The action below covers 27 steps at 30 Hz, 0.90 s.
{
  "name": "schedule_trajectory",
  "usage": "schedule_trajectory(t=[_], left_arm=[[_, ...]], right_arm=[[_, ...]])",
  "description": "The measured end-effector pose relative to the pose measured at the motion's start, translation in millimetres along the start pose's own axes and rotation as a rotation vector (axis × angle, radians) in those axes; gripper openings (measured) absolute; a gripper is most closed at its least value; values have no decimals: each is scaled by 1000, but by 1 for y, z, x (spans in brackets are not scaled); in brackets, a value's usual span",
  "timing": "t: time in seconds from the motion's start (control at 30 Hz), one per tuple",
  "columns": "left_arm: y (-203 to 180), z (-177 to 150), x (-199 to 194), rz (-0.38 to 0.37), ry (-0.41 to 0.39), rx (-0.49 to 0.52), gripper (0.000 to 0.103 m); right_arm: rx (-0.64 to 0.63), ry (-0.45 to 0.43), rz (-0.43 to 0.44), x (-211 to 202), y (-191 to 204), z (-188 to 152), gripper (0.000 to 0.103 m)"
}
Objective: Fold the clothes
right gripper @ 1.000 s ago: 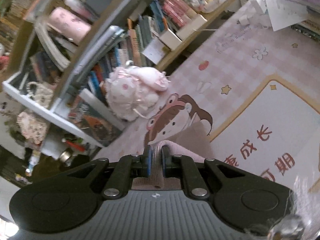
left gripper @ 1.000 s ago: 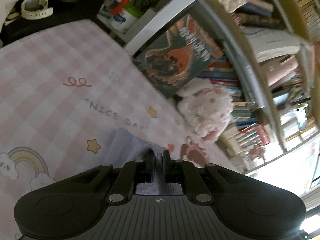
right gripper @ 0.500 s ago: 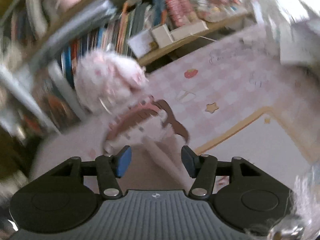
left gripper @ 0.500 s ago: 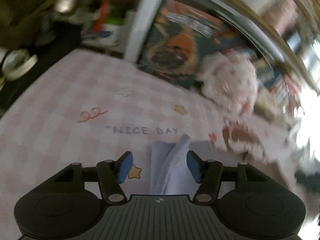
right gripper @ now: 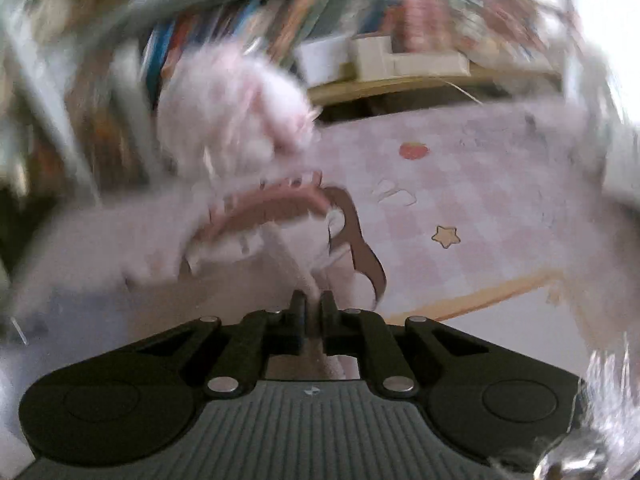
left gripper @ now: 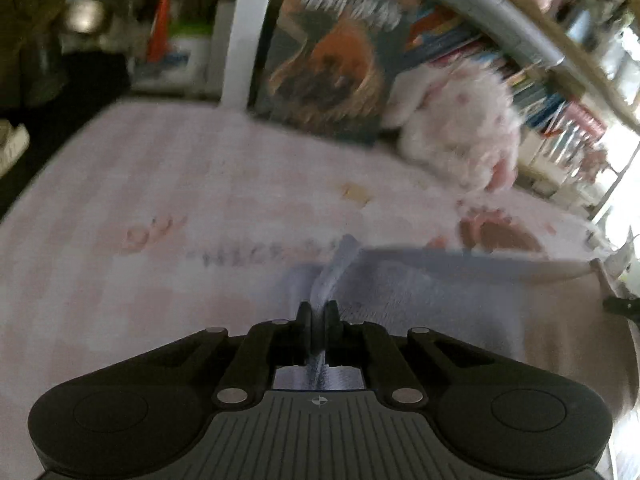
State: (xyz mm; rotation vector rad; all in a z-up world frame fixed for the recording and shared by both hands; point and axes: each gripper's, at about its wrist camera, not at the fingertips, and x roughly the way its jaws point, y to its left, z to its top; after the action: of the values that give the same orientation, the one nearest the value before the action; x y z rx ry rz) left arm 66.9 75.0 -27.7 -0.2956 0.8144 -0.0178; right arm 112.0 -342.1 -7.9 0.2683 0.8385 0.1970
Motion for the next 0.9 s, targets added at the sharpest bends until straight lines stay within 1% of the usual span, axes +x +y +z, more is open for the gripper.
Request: schedule_trajectory(t=[0.1, 0.13, 0.17, 0.23, 0.3, 0.33, 0.37, 0.4, 0.47, 0.5, 0.57, 0.7, 0.77, 0.9], left_arm=[[5, 2, 5, -13, 9, -11, 7], [6, 2, 5, -16, 11, -16, 8], [7, 3, 6, -16, 13, -16, 14], [7, 2, 5, -9, 9, 3, 14], [5, 2, 4, 0, 4, 18, 20], [4, 3, 1, 18, -4, 14, 28], [3, 4, -1, 35, -12, 11, 34], [3, 5, -5, 52, -24, 5, 37], [1, 4, -16, 72, -64, -1, 49], [-1, 3, -23, 78, -84, 3, 51], [-6, 0, -36, 88, -120, 13, 57], [-21, -10, -57, 96, -143, 56, 60], [-29, -20, -67, 95, -143, 64, 61], [-44, -45, -85, 100, -134, 68, 63]], right_arm=[[3, 90, -50, 28, -7, -4, 7], [-3, 100, -60, 35, -8, -7, 7], [3, 89, -59, 36, -8, -8, 7], [25, 84, -61, 35, -9, -8, 8], [20, 83, -69, 34, -8, -7, 10], [8, 81, -80, 32, -7, -6, 13], [-2, 77, -94, 30, -5, -6, 21], [-13, 72, -108, 27, -4, -5, 25], [-37, 58, -120, 17, -2, -5, 27], [-51, 54, -118, 12, -1, -6, 28], [-89, 49, -118, 2, 3, -9, 32], [-154, 41, -116, -17, 12, -18, 35], [-171, 34, -114, -27, 14, -25, 41], [-189, 19, -91, -46, 15, -43, 42]])
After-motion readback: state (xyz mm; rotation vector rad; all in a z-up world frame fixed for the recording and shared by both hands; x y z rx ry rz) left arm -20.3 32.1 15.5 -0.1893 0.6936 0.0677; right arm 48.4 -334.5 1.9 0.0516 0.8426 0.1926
